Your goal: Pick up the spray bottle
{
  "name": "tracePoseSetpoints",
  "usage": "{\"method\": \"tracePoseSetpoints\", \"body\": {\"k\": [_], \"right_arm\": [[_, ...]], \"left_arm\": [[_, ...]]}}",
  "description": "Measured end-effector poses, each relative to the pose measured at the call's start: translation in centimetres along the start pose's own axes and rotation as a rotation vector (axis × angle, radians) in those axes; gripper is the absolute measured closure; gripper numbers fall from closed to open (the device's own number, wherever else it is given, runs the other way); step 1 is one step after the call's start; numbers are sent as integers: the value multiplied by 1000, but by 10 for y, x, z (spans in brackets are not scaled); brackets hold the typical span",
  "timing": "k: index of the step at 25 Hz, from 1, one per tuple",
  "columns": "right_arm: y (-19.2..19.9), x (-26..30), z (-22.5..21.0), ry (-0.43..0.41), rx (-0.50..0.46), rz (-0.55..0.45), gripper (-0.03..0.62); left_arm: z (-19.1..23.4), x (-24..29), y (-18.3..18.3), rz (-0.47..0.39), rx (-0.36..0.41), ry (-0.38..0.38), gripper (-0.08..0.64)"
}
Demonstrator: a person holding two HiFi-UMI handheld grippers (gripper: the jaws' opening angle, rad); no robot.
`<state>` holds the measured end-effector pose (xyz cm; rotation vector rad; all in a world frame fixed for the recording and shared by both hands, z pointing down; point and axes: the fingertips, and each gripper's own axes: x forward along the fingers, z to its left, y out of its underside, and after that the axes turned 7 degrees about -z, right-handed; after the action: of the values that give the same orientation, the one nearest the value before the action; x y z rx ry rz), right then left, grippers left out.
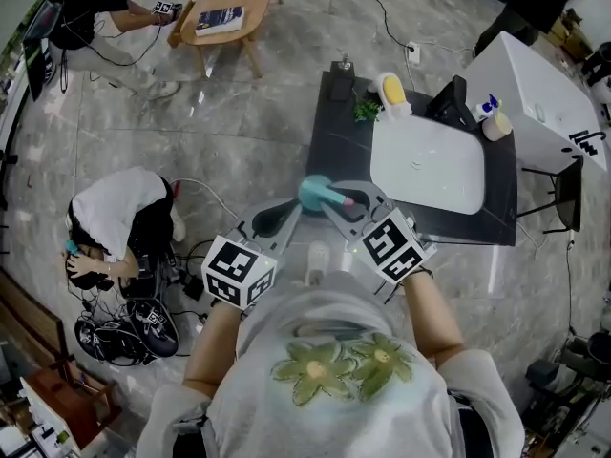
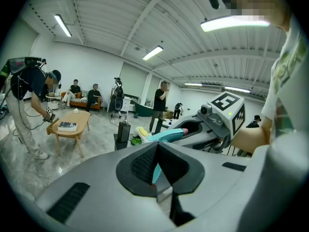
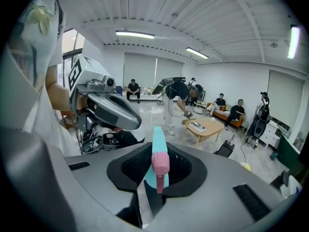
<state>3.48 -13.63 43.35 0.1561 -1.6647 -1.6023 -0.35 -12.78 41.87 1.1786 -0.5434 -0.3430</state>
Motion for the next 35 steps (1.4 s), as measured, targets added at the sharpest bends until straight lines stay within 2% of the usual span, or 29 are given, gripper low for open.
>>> {"method": "tracePoseSetpoints", "body": {"k": [21, 35], "right_arm": [[-23, -33, 53, 60, -61, -27, 506], [-21, -43, 68, 91, -75, -5, 506]], "left_arm": [[-36, -43, 15, -26, 0, 36, 551], [-48, -54, 15, -38, 9, 69, 551]]}}
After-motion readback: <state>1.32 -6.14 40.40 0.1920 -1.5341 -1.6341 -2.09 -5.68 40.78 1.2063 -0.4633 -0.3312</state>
